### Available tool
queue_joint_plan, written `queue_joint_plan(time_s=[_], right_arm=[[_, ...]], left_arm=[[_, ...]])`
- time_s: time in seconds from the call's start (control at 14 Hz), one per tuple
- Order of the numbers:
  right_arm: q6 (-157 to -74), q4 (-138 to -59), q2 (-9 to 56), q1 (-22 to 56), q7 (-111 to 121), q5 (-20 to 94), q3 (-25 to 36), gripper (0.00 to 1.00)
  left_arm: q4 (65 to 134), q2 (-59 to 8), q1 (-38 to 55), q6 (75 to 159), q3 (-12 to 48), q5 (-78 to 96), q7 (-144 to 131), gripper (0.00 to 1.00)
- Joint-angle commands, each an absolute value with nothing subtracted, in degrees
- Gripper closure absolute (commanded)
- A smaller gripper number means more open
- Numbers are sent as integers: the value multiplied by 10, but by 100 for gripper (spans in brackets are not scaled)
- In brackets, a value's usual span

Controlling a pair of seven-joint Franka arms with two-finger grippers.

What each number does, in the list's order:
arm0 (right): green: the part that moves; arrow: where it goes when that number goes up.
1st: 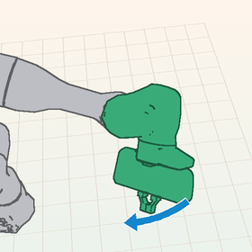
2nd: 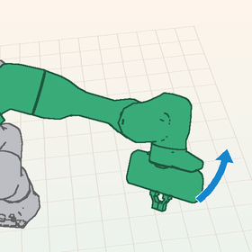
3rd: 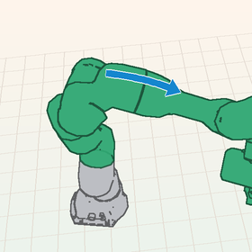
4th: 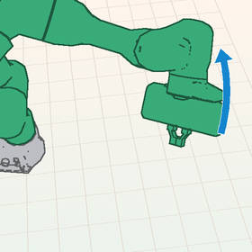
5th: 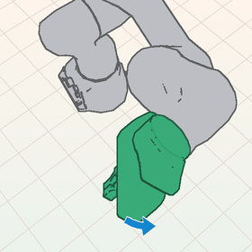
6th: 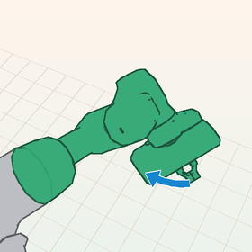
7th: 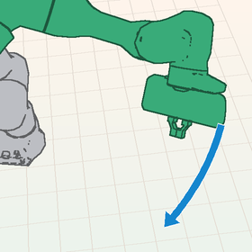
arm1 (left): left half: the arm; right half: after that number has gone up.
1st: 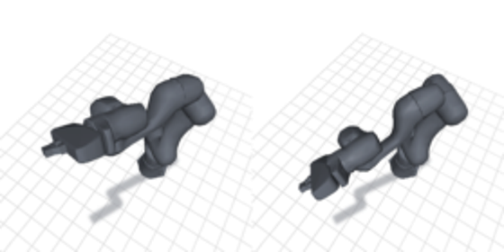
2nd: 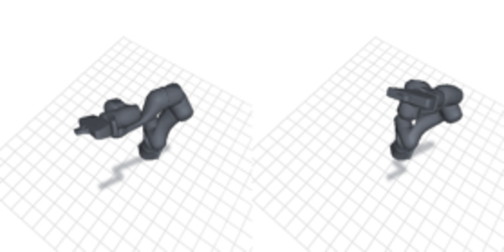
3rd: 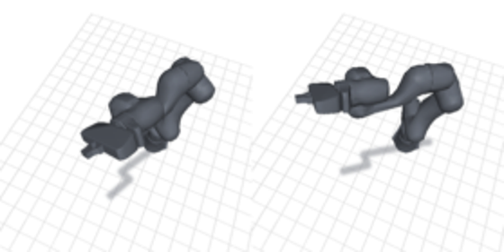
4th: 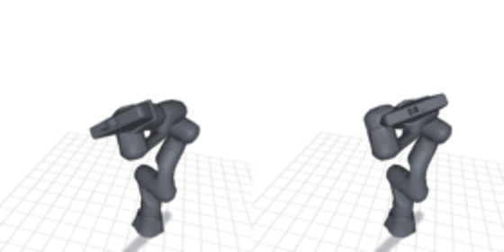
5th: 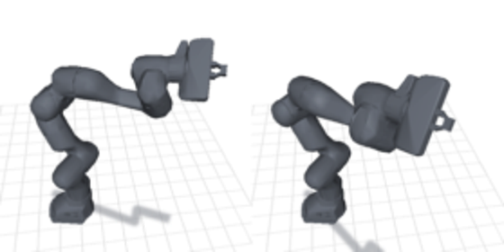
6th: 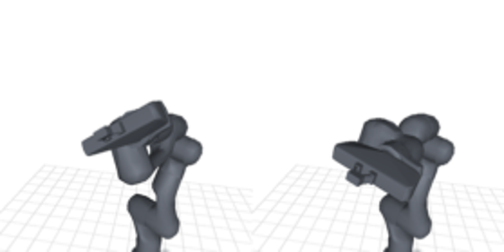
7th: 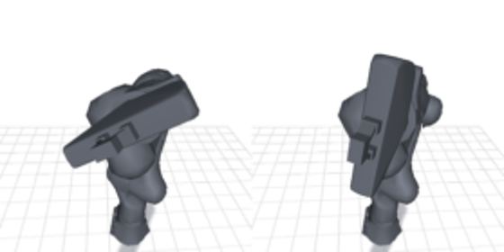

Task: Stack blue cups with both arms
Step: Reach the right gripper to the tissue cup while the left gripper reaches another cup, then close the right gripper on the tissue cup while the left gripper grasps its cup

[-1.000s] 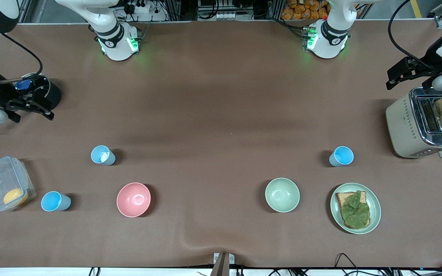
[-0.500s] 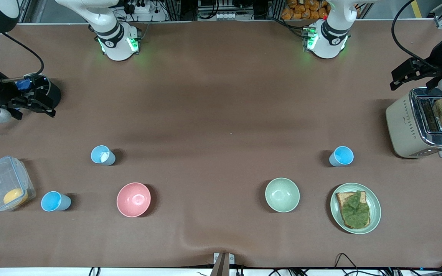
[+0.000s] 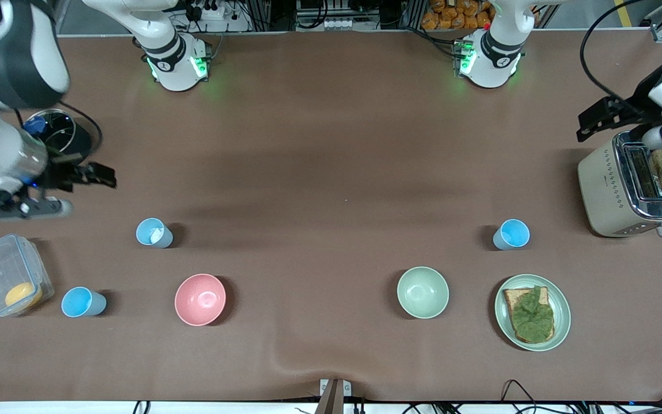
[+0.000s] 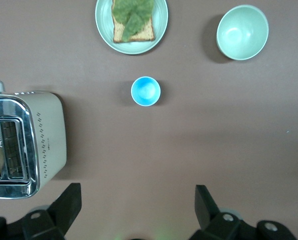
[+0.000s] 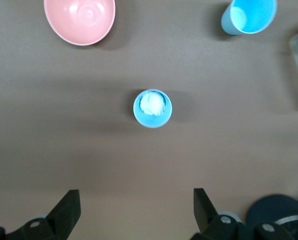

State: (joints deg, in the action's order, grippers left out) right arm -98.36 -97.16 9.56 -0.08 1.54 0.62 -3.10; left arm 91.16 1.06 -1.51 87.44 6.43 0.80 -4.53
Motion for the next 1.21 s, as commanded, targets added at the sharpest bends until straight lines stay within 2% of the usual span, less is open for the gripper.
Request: queue_joint_plan(time_s=[0.0, 0.21, 0.43, 0.57, 0.86, 1.0, 1.07, 1.14], right_arm=[[-1065, -1027, 114, 9, 2, -2, -29, 0], [-1193, -1121, 115, 23, -46, -8, -28, 0], [-1255, -1131, 161, 35, -86, -38, -27, 0], [-1307, -1131, 197, 44, -134, -82, -28, 0], [-1346, -1131, 235, 67, -177, -111, -24, 0], [-1349, -1135, 244, 66, -181, -135, -24, 0], [-1349, -1137, 245, 66, -181, -137, -24, 9], [-1350, -1138, 252, 66, -181, -137, -24, 25]], left_arm=[[840, -88, -15, 864, 69, -29, -40, 0], [816, -161, -18, 905, 65, -47, -47, 0], [840, -189, -34, 950, 64, -65, -39, 0], [905, -183, -33, 994, 67, -61, -40, 0], [1080, -146, -45, 1166, 68, -60, -43, 0], [1102, -156, -70, 1213, 69, -61, -36, 0], [1100, -166, -75, 1216, 69, -61, -36, 0], [1099, -176, -82, 1216, 69, -57, -35, 0]])
